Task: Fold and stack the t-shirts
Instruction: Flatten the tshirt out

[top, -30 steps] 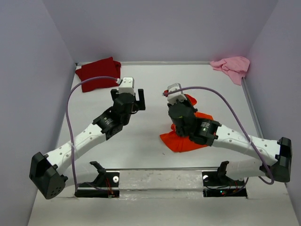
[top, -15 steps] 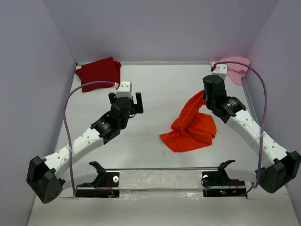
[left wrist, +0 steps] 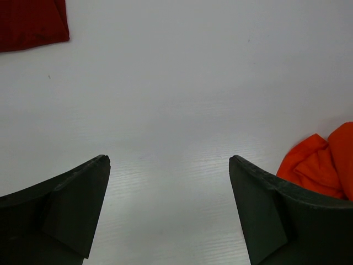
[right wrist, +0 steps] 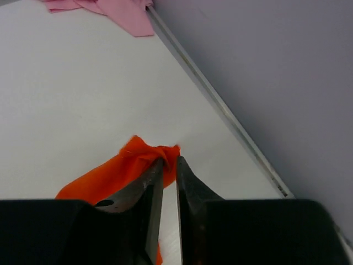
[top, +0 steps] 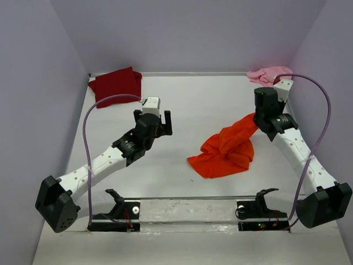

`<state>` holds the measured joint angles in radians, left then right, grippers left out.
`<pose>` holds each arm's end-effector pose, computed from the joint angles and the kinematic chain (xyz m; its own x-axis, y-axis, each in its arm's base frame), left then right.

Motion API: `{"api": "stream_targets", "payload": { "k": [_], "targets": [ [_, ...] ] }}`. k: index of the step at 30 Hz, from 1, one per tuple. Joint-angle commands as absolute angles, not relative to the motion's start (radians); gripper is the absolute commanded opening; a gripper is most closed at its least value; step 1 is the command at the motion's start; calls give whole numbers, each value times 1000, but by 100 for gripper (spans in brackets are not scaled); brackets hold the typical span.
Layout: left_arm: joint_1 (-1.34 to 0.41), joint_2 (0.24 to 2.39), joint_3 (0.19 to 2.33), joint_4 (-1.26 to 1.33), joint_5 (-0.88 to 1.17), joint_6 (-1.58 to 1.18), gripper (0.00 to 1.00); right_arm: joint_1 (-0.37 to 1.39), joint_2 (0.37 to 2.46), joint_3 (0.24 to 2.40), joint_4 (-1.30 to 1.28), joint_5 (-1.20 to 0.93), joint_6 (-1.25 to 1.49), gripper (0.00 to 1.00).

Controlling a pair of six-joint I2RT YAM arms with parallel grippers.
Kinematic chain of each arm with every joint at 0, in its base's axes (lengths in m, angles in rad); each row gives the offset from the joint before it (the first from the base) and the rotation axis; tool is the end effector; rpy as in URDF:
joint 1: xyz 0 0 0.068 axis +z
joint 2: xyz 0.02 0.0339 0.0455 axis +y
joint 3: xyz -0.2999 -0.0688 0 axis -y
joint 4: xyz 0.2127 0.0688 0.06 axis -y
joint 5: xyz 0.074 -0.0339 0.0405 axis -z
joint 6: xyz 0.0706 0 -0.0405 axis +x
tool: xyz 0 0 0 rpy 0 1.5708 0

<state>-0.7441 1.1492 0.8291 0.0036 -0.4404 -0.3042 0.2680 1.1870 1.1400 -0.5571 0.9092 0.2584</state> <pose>0.2036 -0.1466 0.3343 -0.3127 -0.0804 -0.9464 0.2316 0.9599 -0.1581 0.2265 0.0044 0.3749 -0.4111 0.0499 -0.9102 0.5881 0.7775 -0.2230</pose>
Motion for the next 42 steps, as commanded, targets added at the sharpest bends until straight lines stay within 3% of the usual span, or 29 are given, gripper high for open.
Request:
{"api": "stream_targets", "payload": {
  "k": [1, 4, 6, 18, 30, 34, 37, 40, 42],
  "targets": [
    [-736, 1075, 828, 43, -471, -298, 98, 255, 1169, 1170, -546, 931, 272, 44],
    [-736, 1060, 831, 41, -501, -282, 98, 255, 1189, 1236, -646, 731, 305, 83],
    [-736, 1051, 833, 38, -509, -273, 99, 282, 1209, 1270, -736, 632, 324, 86],
    [-730, 1038, 828, 37, -574, -247, 99, 655, 1170, 1030, -736, 413, 468, 84],
    [-721, 1048, 828, 34, -571, -245, 99, 703, 1285, 893, -600, 368, 531, 83],
    [-721, 1042, 825, 34, -568, -250, 99, 703, 1330, 891, -592, 397, 526, 76],
    [-721, 1043, 827, 34, -566, -247, 99, 703, 1358, 870, -571, 405, 529, 59],
    [-721, 1040, 825, 34, -565, -249, 99, 703, 1362, 854, -558, 414, 540, 20],
    [-721, 1035, 824, 35, -566, -250, 99, 703, 1367, 853, -560, 433, 542, 7]
  ]
}}
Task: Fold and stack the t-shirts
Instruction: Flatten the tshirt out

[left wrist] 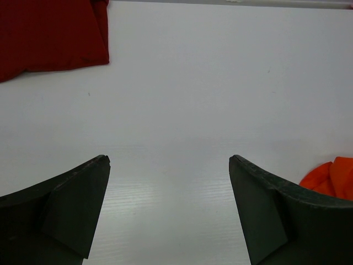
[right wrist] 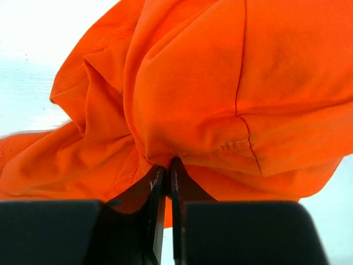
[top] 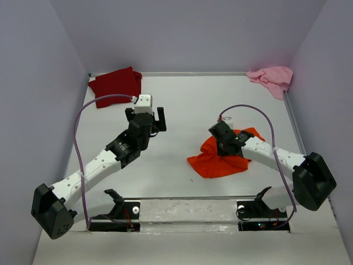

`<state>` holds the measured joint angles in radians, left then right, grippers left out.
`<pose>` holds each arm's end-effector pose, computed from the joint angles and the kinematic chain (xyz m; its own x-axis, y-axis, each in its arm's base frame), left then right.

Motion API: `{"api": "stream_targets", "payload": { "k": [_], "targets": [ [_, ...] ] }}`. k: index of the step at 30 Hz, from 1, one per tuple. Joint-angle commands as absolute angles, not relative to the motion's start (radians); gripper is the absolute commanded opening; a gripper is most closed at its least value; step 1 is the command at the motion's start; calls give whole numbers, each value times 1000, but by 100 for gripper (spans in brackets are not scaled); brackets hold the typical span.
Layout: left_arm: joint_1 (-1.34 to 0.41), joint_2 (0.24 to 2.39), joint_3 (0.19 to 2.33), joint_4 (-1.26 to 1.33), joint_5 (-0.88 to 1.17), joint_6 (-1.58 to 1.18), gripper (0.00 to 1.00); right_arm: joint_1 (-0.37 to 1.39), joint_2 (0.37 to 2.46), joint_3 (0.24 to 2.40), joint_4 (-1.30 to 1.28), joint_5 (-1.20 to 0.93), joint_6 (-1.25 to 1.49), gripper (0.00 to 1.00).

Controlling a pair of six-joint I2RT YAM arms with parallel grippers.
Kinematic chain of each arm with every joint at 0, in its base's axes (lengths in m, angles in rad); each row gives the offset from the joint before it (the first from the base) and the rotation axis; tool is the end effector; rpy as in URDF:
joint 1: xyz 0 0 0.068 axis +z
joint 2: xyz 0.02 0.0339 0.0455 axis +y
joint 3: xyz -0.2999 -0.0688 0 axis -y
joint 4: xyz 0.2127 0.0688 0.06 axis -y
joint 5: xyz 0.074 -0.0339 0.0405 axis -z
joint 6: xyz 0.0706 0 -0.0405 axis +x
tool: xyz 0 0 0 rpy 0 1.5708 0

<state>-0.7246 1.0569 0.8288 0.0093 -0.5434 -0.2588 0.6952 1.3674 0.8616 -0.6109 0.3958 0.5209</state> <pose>0.1923 -0.1215 0.3558 -0.2056 -0.1106 -0.9724 0.1415 0.9798 -0.1413 0.1984 0.1300 0.2316 -0.8281 -0.0927 -0.5529 -0.0565 0.9950 -0.0822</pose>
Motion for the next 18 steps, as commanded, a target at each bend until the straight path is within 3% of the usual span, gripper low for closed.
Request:
{"api": "stream_targets", "payload": {
  "k": [1, 7, 18],
  "targets": [
    [-722, 1034, 824, 35, -566, -249, 99, 703, 1368, 856, -563, 439, 541, 0],
    [-721, 1032, 822, 37, -566, -249, 99, 703, 1364, 923, -658, 546, 540, 0],
    [-721, 1020, 822, 38, -566, -249, 99, 634, 1126, 1092, -821, 841, 528, 0]
  ]
}}
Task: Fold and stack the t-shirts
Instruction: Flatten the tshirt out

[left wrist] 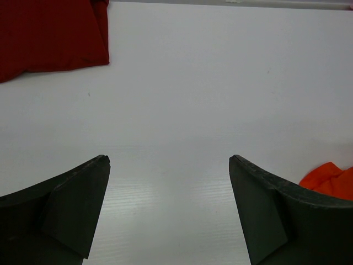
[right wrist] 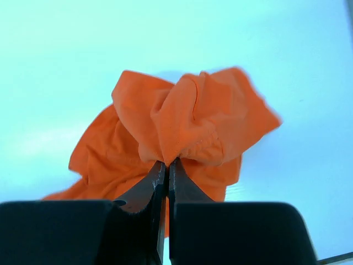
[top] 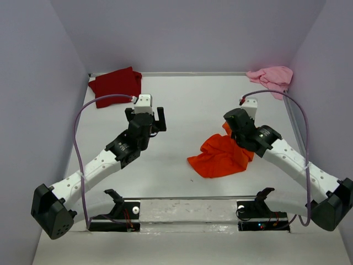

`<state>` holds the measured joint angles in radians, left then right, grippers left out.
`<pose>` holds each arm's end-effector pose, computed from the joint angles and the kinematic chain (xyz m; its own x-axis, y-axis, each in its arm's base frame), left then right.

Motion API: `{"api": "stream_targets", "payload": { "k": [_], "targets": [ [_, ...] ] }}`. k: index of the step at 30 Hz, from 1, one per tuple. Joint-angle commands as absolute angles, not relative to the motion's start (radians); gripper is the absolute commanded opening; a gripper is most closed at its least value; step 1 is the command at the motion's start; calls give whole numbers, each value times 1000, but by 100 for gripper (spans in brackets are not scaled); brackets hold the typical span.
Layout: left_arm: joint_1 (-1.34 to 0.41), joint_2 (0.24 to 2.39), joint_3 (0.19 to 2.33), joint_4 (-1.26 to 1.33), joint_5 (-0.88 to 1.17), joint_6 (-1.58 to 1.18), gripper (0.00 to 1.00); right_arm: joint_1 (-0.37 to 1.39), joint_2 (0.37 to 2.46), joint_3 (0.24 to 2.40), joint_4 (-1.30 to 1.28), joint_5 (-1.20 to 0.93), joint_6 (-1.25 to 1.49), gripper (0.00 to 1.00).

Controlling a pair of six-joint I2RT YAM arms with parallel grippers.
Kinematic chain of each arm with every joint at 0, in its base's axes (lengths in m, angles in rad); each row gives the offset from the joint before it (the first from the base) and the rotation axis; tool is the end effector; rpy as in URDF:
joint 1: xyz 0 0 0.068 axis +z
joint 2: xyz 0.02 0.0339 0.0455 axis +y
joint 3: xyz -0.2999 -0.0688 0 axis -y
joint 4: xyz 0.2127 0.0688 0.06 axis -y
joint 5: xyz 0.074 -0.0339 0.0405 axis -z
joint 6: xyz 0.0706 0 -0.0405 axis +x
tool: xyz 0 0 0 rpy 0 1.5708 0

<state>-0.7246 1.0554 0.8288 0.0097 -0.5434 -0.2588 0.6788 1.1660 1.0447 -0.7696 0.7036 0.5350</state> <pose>0.1921 -0.1213 0.3562 -0.2042 -0.1118 -0.9725 0.1417 0.9796 -0.1424 0.1849 0.0904 0.3236 -0.6034 0.0128 -0.7974 0.1691 0.9792 -0.1123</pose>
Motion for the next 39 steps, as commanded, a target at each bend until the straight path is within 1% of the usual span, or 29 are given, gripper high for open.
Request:
{"api": "stream_targets", "payload": {
  "k": [1, 5, 9, 10, 11, 13, 14, 15, 16, 18, 21, 24, 27, 33, 39],
  "targets": [
    [-721, 1019, 821, 38, -566, -250, 99, 617, 1120, 1097, -827, 847, 514, 0],
    [-721, 1014, 819, 38, -568, -252, 99, 507, 1103, 1098, -841, 891, 470, 0],
    [-721, 1009, 819, 38, -569, -250, 99, 468, 1066, 1094, -844, 914, 445, 0],
    [-721, 1008, 819, 38, -569, -250, 99, 468, 1059, 1097, -845, 904, 448, 26],
    [-721, 1006, 819, 40, -569, -247, 99, 468, 1061, 1103, -850, 873, 448, 38],
    [-721, 1006, 819, 40, -571, -247, 99, 468, 1072, 1112, -860, 835, 451, 51],
    [-721, 1006, 819, 40, -572, -245, 99, 468, 1080, 1117, -865, 806, 445, 61],
    [-721, 1003, 819, 40, -572, -245, 99, 468, 1095, 1123, -859, 725, 433, 66],
    [-721, 1003, 819, 40, -572, -245, 99, 468, 1103, 1123, -856, 688, 416, 70],
    [-721, 1003, 819, 41, -574, -242, 99, 468, 1111, 1115, -841, 568, 399, 72],
    [-721, 1003, 819, 41, -580, -241, 99, 483, 1092, 1082, -783, 450, 380, 73],
    [-721, 1006, 818, 43, -583, -239, 99, 503, 1097, 1032, -735, 341, 376, 73],
    [-719, 1015, 819, 43, -580, -238, 99, 517, 1111, 977, -693, 275, 385, 71],
    [-716, 1029, 821, 40, -578, -239, 99, 578, 1193, 884, -580, 207, 408, 69],
    [-710, 1040, 822, 38, -575, -239, 99, 644, 1301, 865, -523, 186, 440, 67]
  ]
}}
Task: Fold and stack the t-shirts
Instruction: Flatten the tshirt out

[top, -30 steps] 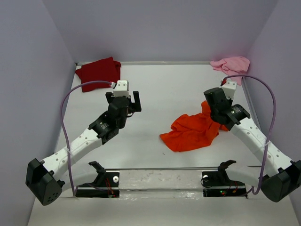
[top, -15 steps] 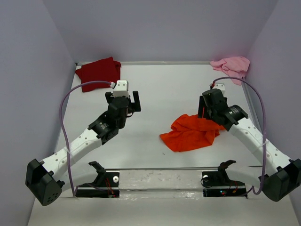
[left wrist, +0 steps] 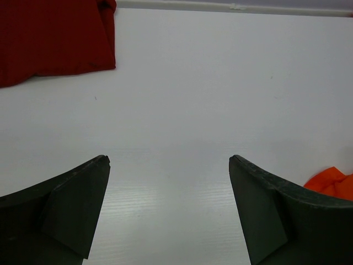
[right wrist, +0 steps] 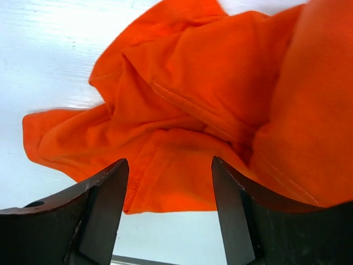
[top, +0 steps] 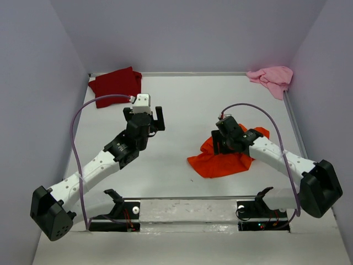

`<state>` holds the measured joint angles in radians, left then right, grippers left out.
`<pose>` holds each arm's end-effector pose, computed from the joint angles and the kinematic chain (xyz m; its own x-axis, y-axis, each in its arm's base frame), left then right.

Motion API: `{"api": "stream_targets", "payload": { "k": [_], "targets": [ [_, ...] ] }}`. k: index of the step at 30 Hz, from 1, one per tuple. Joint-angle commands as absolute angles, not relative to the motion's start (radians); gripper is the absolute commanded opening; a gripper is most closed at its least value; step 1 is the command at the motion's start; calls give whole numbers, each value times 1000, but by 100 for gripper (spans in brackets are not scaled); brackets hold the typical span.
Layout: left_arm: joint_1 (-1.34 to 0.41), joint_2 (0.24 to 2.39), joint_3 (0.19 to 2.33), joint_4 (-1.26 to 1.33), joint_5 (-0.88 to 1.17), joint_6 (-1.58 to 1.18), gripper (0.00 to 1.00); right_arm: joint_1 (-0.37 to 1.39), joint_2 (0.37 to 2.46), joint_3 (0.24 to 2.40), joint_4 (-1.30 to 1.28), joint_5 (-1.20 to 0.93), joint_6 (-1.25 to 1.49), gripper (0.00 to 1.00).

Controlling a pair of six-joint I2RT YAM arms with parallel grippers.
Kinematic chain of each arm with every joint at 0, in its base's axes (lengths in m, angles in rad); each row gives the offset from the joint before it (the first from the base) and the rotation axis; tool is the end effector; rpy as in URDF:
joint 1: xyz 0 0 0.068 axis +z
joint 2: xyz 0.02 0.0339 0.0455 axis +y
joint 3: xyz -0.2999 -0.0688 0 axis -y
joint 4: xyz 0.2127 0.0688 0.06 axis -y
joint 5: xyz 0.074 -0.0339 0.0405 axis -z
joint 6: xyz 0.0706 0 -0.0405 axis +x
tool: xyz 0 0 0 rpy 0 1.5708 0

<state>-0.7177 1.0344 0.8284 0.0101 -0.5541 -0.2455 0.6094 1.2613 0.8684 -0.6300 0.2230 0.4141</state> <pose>0.1892 -0.1158 0.3604 -0.1837 -0.1140 -0.9764 0.1297 0.9818 -0.1390 0.1914 0.1146 0.2512 -0.8274 -0.0990 -0.5528 -0.1429 0.9891 0.0368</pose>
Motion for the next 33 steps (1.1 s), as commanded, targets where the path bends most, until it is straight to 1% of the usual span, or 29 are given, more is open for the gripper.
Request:
{"api": "stream_targets", "payload": {
  "k": [1, 7, 16, 19, 22, 23, 25, 26, 29, 33],
  "targets": [
    [-709, 1042, 824, 38, -575, -238, 99, 644, 1314, 864, -517, 187, 443, 67],
    [-701, 1042, 824, 38, -575, -239, 99, 653, 1406, 839, -480, 193, 453, 67],
    [-696, 1043, 824, 38, -571, -238, 99, 653, 1442, 836, -502, 199, 472, 65],
    [-695, 1042, 824, 40, -571, -239, 99, 653, 1450, 834, -502, 207, 477, 60],
    [-693, 1042, 824, 40, -569, -239, 99, 653, 1460, 838, -500, 207, 477, 47],
    [-693, 1042, 822, 40, -569, -239, 99, 653, 1462, 838, -500, 209, 477, 34],
    [-693, 1042, 822, 40, -569, -239, 99, 653, 1466, 838, -502, 210, 479, 22],
    [-693, 1040, 822, 40, -571, -238, 99, 653, 1465, 838, -502, 212, 480, 14],
    [-693, 1040, 822, 40, -569, -239, 99, 653, 1457, 838, -505, 219, 485, 0],
    [-693, 1040, 822, 40, -571, -238, 99, 653, 1428, 848, -515, 206, 476, 0]
  ]
}}
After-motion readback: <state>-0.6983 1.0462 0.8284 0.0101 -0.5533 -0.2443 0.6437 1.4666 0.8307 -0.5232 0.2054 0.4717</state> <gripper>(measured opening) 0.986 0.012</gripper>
